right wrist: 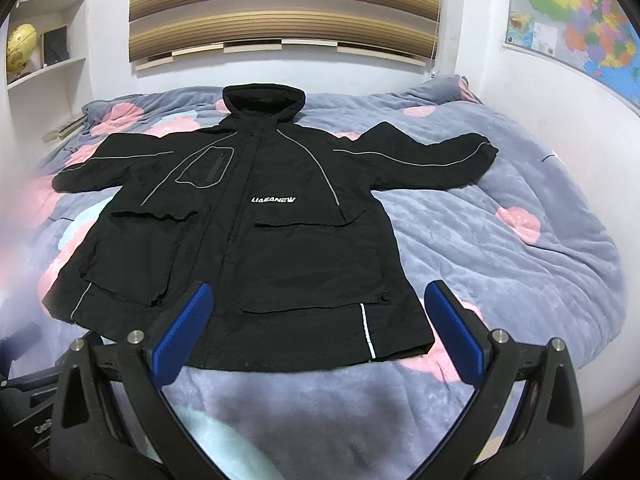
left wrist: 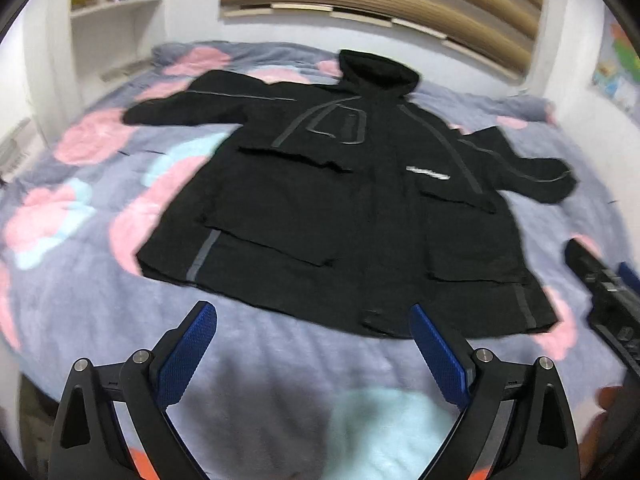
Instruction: Fold large clothes
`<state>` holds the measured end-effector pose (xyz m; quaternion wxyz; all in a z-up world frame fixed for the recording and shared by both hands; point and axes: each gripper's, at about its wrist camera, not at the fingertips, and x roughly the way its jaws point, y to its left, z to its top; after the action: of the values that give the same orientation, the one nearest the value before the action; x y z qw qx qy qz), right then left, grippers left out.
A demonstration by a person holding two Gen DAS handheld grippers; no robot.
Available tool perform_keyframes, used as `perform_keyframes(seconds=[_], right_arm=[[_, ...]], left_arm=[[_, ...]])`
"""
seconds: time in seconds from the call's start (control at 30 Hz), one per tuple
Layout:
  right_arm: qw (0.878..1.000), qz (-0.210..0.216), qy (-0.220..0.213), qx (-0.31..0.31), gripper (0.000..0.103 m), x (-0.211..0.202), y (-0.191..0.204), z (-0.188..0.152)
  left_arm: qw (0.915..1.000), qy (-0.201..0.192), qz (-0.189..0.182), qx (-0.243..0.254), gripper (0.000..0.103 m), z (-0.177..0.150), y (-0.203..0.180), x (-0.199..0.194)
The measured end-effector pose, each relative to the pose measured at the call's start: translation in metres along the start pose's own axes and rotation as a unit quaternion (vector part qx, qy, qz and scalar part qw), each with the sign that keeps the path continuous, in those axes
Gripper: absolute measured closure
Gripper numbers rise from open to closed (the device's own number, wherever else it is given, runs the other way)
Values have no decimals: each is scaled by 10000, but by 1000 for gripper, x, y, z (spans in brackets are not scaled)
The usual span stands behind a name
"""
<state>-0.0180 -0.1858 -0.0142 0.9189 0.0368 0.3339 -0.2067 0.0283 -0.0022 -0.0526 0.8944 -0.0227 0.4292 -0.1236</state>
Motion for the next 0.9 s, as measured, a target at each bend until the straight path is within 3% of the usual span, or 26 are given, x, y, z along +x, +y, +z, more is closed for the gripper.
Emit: perform_keyframes(seconds=[0.07,0.2,0.33,0.9], right_arm=[[10000,-1,-5,-7,0,0,0,0],[10000,13,-43,-11,0,-1,-1,1],[10000,33,-31,-34,0,0,-1,1],[10000,27,-18,-8,0,4,0,5]], left_arm=[[10000,-14,-8,6,6,1,-2,-2],[9988,-213,348,279,6,1,-11,-6],[9987,-342,257,289,6,2,-11,-14],[9942,-890,464,394,6,31,-19,-41]])
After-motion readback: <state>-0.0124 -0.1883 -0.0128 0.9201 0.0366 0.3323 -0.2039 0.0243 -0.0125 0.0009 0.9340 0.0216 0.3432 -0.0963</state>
